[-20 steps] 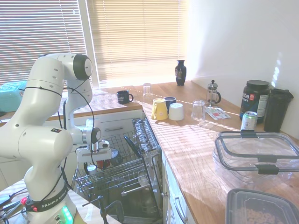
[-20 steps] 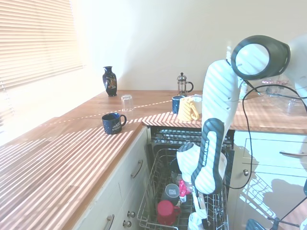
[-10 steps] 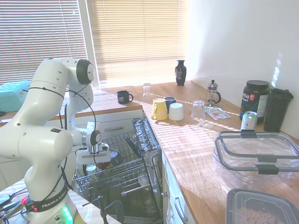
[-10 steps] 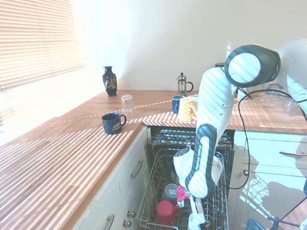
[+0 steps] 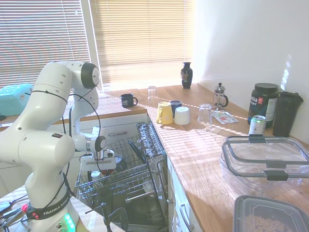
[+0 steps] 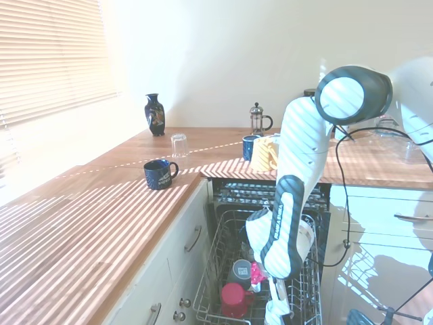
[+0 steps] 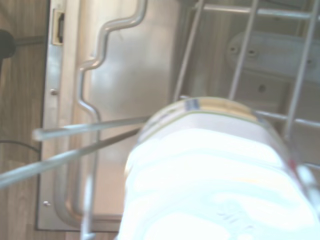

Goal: Remove a mug cup out of the dishwasher

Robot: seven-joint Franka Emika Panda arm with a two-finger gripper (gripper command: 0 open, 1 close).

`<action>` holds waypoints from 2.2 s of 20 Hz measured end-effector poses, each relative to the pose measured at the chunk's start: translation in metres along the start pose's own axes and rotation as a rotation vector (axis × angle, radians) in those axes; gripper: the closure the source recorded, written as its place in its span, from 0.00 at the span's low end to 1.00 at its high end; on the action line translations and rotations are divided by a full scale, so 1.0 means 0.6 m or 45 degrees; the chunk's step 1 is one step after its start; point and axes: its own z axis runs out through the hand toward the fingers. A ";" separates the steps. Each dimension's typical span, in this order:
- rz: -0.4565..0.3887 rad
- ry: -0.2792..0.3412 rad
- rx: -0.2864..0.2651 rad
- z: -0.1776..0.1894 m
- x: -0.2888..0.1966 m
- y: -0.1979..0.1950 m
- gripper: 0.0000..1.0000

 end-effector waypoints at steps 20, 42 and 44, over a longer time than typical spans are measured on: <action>0.025 -0.034 0.025 0.026 -0.013 -0.007 1.00; 0.085 0.105 0.054 -0.053 -0.031 -0.032 1.00; 0.095 0.120 0.056 -0.062 -0.029 -0.035 1.00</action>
